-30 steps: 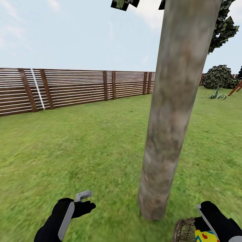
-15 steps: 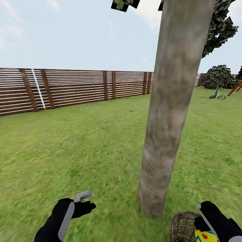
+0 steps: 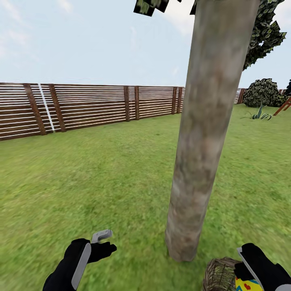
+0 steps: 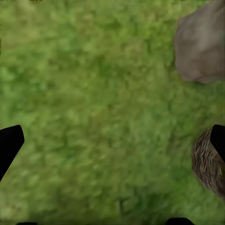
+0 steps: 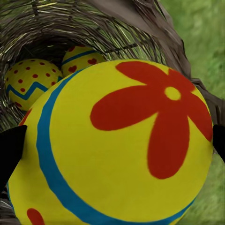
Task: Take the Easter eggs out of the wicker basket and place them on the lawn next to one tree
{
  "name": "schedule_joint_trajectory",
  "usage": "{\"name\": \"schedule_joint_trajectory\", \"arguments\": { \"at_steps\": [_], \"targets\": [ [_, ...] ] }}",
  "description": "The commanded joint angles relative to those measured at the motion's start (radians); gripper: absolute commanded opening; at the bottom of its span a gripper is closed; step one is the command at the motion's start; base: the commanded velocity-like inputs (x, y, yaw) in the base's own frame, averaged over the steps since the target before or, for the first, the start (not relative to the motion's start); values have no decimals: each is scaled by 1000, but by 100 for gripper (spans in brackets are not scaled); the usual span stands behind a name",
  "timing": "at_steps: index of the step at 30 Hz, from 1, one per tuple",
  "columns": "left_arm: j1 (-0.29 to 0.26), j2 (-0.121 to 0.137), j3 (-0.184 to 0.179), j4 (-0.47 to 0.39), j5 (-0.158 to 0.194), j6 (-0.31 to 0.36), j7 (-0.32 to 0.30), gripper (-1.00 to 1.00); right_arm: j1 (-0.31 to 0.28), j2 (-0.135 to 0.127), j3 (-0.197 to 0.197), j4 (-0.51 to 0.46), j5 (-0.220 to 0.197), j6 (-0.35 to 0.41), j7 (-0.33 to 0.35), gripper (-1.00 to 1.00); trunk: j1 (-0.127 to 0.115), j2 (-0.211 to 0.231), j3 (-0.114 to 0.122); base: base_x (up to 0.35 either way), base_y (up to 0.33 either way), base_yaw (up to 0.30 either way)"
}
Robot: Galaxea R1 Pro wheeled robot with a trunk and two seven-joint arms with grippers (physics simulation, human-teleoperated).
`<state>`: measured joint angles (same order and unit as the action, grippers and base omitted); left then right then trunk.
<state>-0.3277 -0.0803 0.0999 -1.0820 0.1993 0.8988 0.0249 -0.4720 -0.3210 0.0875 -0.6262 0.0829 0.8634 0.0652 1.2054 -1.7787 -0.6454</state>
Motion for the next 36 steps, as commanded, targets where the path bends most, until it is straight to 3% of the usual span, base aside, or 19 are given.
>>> {"name": "schedule_joint_trajectory", "arguments": {
  "at_steps": [1,27,36],
  "targets": [
    [-1,-1,3,-1,6,5,3,100,0,-1,5,-1,9,5,7,-100,-4,7,2,0,0,0],
    [-1,-1,3,-2,6,5,2,100,0,0,5,-1,8,5,7,-100,-104,189,84,0,0,-1],
    [-1,-1,3,-2,6,5,1,100,0,0,5,-1,6,5,7,-100,-138,252,118,0,0,-232]
  ]
}}
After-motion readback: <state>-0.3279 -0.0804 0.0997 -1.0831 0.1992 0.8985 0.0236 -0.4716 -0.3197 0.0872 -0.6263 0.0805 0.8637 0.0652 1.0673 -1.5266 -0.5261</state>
